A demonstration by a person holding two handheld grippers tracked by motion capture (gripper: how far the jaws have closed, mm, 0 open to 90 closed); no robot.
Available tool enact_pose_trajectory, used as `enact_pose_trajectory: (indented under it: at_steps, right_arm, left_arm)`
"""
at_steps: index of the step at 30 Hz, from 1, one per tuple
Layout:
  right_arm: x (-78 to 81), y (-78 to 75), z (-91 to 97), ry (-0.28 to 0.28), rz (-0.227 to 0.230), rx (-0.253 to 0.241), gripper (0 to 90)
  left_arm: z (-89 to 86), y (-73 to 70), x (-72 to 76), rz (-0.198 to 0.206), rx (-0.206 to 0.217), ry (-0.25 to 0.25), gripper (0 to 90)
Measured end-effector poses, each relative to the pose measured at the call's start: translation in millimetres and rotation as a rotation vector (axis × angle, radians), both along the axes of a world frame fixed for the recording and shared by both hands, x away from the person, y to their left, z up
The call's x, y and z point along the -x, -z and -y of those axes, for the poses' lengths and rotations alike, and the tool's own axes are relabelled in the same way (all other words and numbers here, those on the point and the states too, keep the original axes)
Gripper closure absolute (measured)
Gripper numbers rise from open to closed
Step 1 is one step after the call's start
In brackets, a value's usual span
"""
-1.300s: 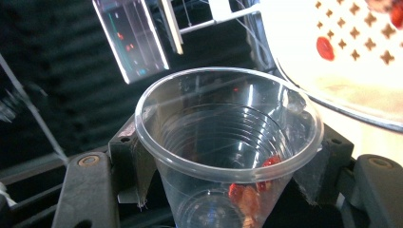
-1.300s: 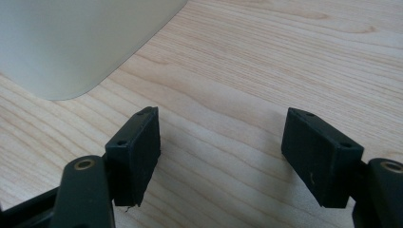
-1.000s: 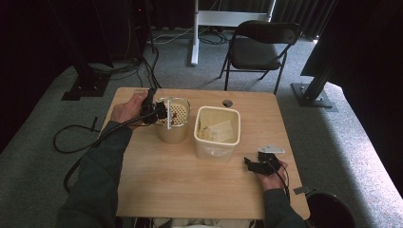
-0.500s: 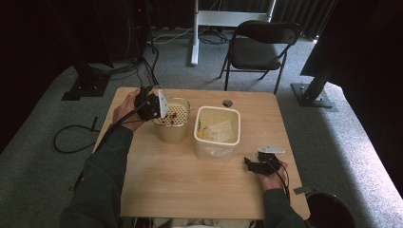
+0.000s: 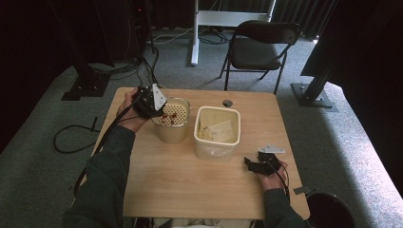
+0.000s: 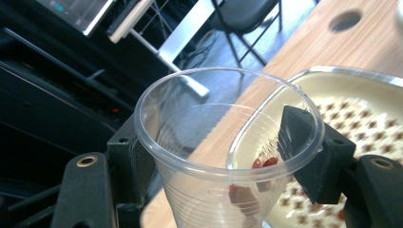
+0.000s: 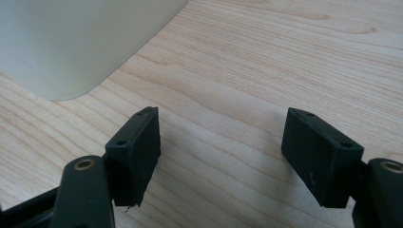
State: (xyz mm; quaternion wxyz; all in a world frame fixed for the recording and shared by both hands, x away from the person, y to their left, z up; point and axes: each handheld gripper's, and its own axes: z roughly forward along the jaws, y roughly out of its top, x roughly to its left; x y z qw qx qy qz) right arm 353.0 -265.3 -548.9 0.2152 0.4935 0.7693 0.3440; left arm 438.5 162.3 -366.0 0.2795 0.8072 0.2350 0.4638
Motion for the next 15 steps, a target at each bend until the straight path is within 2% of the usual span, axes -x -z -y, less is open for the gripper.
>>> enact_pose_trajectory:
  at_steps: [3, 5, 6, 11, 15]
  right_arm:
    - [-0.1, 0.0, -0.1, -0.001, 0.0, 0.0, 28.3]
    - [-0.1, 0.0, -0.1, -0.001, 0.0, 0.0, 28.4]
    - [-0.1, 0.0, -0.1, -0.001, 0.0, 0.0, 28.3]
    - [-0.1, 0.0, -0.1, -0.002, 0.0, 0.0, 28.3]
    - [-0.1, 0.0, -0.1, -0.001, -0.001, 0.0, 28.3]
  left_arm:
    - [0.1, -2.7, 0.0, -0.032, 0.075, 0.009, 32.4]
    - [-0.6, -6.3, -0.4, -0.067, 0.148, 0.024, 32.4]
    - [-0.5, -7.4, -0.4, -0.077, 0.169, 0.026, 32.4]
    - [1.6, -9.4, -0.9, -0.107, 0.217, 0.041, 32.4]
    - [1.1, -10.9, -2.1, -0.144, 0.282, 0.051, 32.4]
